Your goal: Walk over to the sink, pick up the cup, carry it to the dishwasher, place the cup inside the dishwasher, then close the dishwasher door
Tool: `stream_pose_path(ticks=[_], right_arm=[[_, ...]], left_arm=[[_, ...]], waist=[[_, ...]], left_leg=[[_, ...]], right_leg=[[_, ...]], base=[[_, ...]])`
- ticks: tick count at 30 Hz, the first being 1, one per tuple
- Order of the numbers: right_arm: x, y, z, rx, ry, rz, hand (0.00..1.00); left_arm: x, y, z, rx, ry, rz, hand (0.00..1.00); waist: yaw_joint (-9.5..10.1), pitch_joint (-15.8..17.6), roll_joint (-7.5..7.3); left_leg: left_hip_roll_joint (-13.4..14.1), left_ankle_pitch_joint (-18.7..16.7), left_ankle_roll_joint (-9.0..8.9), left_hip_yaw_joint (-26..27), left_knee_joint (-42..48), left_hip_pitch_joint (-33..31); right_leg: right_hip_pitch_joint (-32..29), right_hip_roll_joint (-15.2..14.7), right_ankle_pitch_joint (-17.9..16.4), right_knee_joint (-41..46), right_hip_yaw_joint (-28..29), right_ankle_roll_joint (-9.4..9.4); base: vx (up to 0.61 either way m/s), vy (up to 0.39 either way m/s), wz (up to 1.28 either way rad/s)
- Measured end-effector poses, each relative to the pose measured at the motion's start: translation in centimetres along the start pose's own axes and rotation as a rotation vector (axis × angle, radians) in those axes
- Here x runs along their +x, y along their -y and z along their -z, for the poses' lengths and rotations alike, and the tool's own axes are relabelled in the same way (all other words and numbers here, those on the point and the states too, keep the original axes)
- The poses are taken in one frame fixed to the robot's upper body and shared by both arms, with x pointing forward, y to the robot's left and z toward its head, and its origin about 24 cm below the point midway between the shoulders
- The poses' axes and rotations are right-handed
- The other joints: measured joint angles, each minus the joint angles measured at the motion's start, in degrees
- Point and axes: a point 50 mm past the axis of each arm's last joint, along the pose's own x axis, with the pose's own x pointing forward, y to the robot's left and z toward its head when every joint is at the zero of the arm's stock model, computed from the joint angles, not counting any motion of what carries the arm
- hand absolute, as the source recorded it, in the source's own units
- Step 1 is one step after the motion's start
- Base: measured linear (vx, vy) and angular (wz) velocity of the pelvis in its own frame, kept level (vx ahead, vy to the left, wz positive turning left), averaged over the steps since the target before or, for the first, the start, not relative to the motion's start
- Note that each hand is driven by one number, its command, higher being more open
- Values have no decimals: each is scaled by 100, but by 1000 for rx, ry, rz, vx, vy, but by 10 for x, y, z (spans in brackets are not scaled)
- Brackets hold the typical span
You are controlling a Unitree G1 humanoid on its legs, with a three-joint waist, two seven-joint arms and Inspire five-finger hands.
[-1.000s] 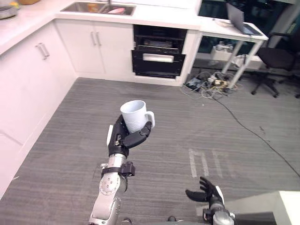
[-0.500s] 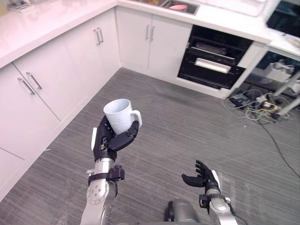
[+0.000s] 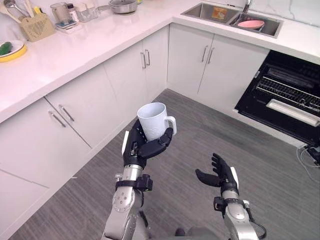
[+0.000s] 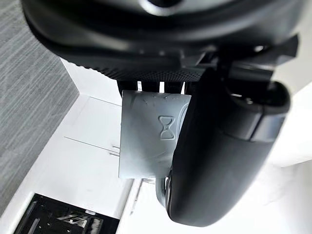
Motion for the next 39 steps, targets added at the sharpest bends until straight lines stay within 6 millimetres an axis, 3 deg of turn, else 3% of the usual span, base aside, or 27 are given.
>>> stream_pose_path(ticks=[1, 2, 3, 4, 6, 7, 8, 11, 12, 14, 15, 16, 18, 19, 21, 23, 24, 26, 28, 29, 31, 33, 34, 36, 37, 38, 39], right_arm=[[1, 2, 3, -11, -12, 2, 90], [1, 2, 5, -12, -23, 3, 90], [0, -2, 10, -4, -47, 2, 90], [0, -1, 10, -8, -48, 1, 90], [0, -2, 11, -6, -49, -1, 90], [2, -9, 5, 3, -33, -16, 90], [6, -18, -2, -2, -8, -49, 90], [11, -40, -21, -7, 56, -135, 90], [11, -44, -25, -3, 76, -145, 90], [10, -48, -43, 12, 157, -166, 90], [10, -48, -50, 17, 186, -166, 90], [10, -48, -53, 17, 199, -165, 90], [9, -44, -58, 12, 226, -160, 90], [8, -38, -57, -4, 229, -148, 90], [8, -28, -59, -24, 241, -130, 90], [3, -26, -64, -10, 270, -124, 90], [-13, -25, -74, 24, 329, -118, 90], [-25, -24, -88, 69, 405, -105, 90], [-34, -23, -104, 119, 497, -94, 90], [-37, -24, -110, 132, 536, -97, 90], [-37, -26, -112, 150, 544, -115, 90], [-31, -29, -106, 151, 511, -129, 90], [-24, -31, -100, 138, 479, -137, 90], [-14, -34, -89, 113, 417, -145, 90], [-12, -36, -82, 110, 379, -148, 90], [-12, -39, -79, 128, 357, -149, 90], [-12, -39, -79, 137, 355, -148, 90]], left_arm=[[0, 0, 0, 4, -2, 4, 30], [0, -1, 1, 8, -6, 3, 30], [3, -3, 2, 30, -11, 13, 30], [6, -1, 2, 34, -13, 23, 30], [6, -1, 2, 43, -20, 30, 30], [5, -5, 3, 73, -28, 39, 30], [5, -10, 4, 116, -41, 33, 30], [5, -11, 4, 144, -43, 23, 30], [6, -11, 3, 143, -36, 26, 30], [7, -10, 1, 144, -22, 32, 30], [7, -10, 2, 145, -23, 31, 30], [8, -10, 2, 146, -23, 31, 30], [7, -11, 3, 169, -24, 33, 30], [7, -11, 9, 173, -49, 27, 30], [6, -8, 22, 157, -98, 22, 30], [6, -7, 28, 147, -121, 13, 30], [2, -5, 31, 124, -139, -4, 30], [1, 0, 29, 111, -131, 13, 30], [0, 5, 28, 102, -123, 36, 30], [-2, 9, 28, 93, -125, 47, 30], [-4, 11, 28, 86, -126, 54, 30], [-5, 10, 29, 100, -127, 52, 30], [-5, 7, 28, 113, -124, 41, 30], [-5, 0, 28, 129, -124, 11, 30], [-5, -4, 28, 142, -125, -7, 30], [-3, -9, 26, 157, -118, -27, 30], [-2, -11, 25, 161, -115, -37, 30]], waist=[[1, -24, 43], [2, -32, 15], [-99, -61, -203], [-142, -68, -220], [-141, -85, -295], [-121, -76, -464], [-117, -95, -501], [-166, -111, -455], [-167, -108, -449], [-305, -101, -397], [-401, -133, -345], [-440, -135, -338], [-510, -216, -462], [-620, -355, -404], [-640, -478, 42], [-622, -417, 148], [-497, -370, 212], [-403, -353, 204], [-385, -358, 160], [-355, -370, 126], [-288, -385, 120], [-178, -388, 110], [-158, -389, 112], [-117, -398, 135], [-34, -407, 61], [-99, -408, -109], [-116, -398, -153]], left_leg=[[-141, 1011, -138, -309, -663, 156], [-220, 1486, 89, -335, -624, 274], [-382, 1105, 344, -237, -100, 201], [-392, 555, 440, -166, 534, 60], [-395, 94, 495, 71, 845, 158], [-473, -346, 599, 465, 961, 522], [-471, -590, 676, 764, 918, 889], [-450, -713, 668, 1241, 31, 2008], [-450, -721, 632, 1328, -153, 2201], [-463, -736, 533, 1533, -677, 2748], [-475, -753, 464, 1598, -927, 2984], [-481, -777, 419, 1622, -1022, 3113], [-702, -950, 132, 1605, -1248, 3602], [-769, -1091, -33, 1398, -1268, 3836], [-426, -1128, -53, 1168, -649, 3748], [18, -754, -439, 1070, 996, 3411], [564, 362, -584, 965, 2990, 2954], [921, 148, -421, 946, 4266, 2338], [1070, -199, -188, 947, 4565, 1617], [1066, -407, 83, 979, 4225, 1205], [829, -619, 224, 817, 3037, 809], [240, -540, 91, 50, 1127, 758], [-52, -305, -53, -568, -66, 767], [-271, 686, -310, -1083, -1004, 991], [-371, 1260, -81, -1162, -1126, 1200], [-496, 1035, 171, -1011, -762, 1089], [-530, 865, 269, -907, -539, 1045]], right_leg=[[218, -63, -199, -11, 305, 275], [334, -142, -281, -2, 457, 373], [360, -422, -376, 195, 663, 406], [187, -522, -370, 731, 930, 419], [-165, -613, -375, 1660, 1154, 479], [-832, -947, -46, 3256, 1181, 1034], [-1423, -1152, 23, 4350, 1087, 1110], [-2396, -1123, -322, 4918, 116, 515], [-2588, -1069, -369, 4844, -67, 443], [-3126, -922, -438, 3942, -786, 307], [-3339, -792, -307, 2969, -1170, 214], [-3401, -700, -126, 2426, -1304, 171], [-3400, -422, 975, 655, -1536, -149], [-3343, -438, 2010, 614, -1415, -601], [-3335, -253, 1612, 1092, -1449, -684], [-2977, -31, 1158, 1355, -1380, -711], [-2277, 302, 837, 1203, -1127, -721], [-1784, 507, 634, 1057, -879, -747], [-1338, 575, 480, 775, -604, -765], [-1107, 581, 461, 577, -404, -731], [-856, 558, 401, 400, -33, -639], [-704, 476, 273, 371, 382, -529], [-650, 446, 190, 366, 640, -443], [-497, 424, 111, 370, 1075, -199], [-438, 359, -6, 381, 1389, -31], [-449, 172, -112, 429, 1503, 113], [-467, 110, -138, 480, 1574, 162]], base=[[617, 328, -88], [611, 375, -64], [607, 382, -40], [594, 377, -32], [562, 346, -62], [621, 354, -114], [500, 268, -121], [478, 185, -93], [546, 136, -72], [503, 114, -45], [384, 73, -20], [500, 64, -18], [695, 23, -4], [573, -2, 11], [575, -64, -7], [725, -127, -51], [682, -89, -83], [537, -10, -86], [417, 42, -65], [291, 62, -58], [381, 121, -89], [393, 186, -106], [421, 240, -110], [472, 289, -120], [505, 341, -97], [483, 336, -84], [419, 316, -68]])
